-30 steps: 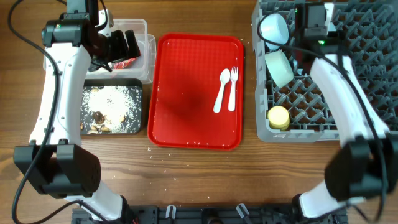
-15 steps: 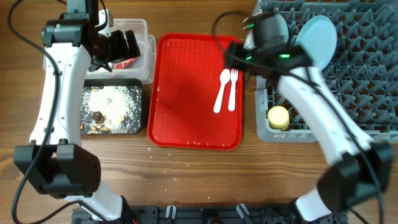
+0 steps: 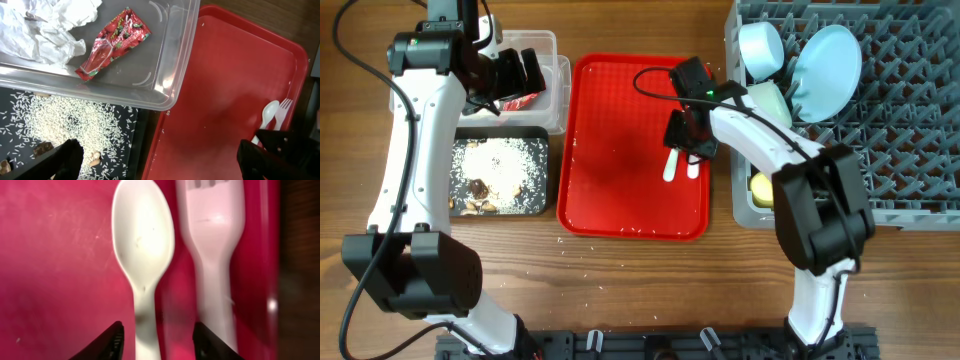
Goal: Sort waste into correct bins and load items into the dishwasher rack
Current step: 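Reach the right gripper to the red tray and grasp the white spoon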
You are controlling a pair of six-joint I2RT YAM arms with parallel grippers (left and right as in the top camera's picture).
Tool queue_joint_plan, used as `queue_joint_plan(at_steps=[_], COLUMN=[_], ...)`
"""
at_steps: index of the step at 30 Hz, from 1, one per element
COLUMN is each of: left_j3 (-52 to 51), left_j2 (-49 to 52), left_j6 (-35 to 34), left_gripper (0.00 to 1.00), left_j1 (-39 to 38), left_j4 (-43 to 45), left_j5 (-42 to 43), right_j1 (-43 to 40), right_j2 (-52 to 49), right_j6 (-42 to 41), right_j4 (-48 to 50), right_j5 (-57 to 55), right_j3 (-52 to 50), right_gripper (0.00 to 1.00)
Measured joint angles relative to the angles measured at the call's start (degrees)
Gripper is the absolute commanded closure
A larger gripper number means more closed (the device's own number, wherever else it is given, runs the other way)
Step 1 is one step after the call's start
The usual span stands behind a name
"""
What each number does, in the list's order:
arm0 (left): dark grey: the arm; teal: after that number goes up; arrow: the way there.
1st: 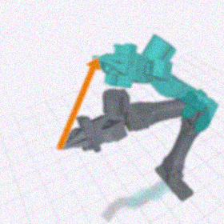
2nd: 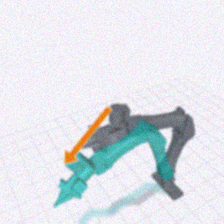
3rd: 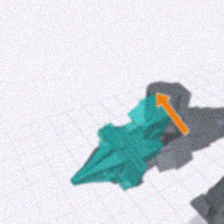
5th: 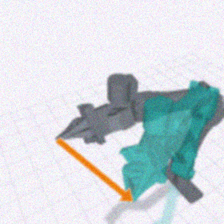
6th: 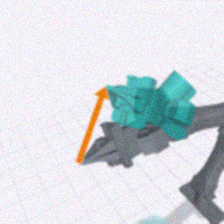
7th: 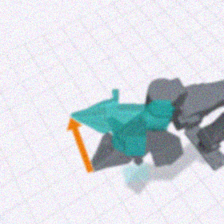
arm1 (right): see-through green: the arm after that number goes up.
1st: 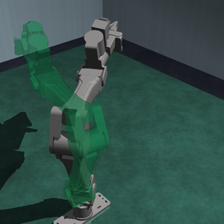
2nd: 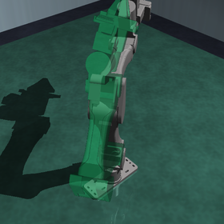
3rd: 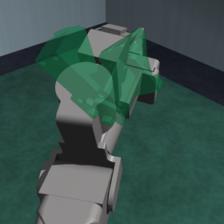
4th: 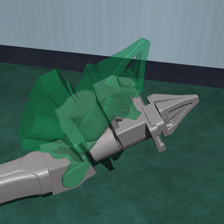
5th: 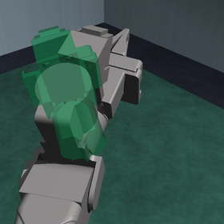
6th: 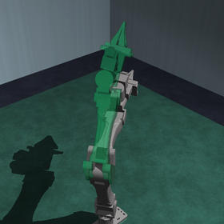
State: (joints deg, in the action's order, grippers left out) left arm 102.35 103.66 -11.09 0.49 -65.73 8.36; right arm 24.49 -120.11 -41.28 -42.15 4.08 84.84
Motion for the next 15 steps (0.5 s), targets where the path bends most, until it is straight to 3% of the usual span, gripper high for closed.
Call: queue_joint_plan(at_steps=[10,15], left_j3=[0.0,0.0], left_j2=[0.0,0.0], left_j6=[0.0,0.0], left_gripper=[0.0,0.0], left_j1=[0.0,0.0], left_j4=[0.0,0.0], left_j5=[0.0,0.0], right_j1=[0.0,0.0], right_j2=[-1.5,-1.5], right_j6=[-0.8,-0.5], right_j4=[3.7,4.1], right_j5=[1.7,2.8], right_j3=[0.2,0.5], right_gripper=[0.96,0.96])
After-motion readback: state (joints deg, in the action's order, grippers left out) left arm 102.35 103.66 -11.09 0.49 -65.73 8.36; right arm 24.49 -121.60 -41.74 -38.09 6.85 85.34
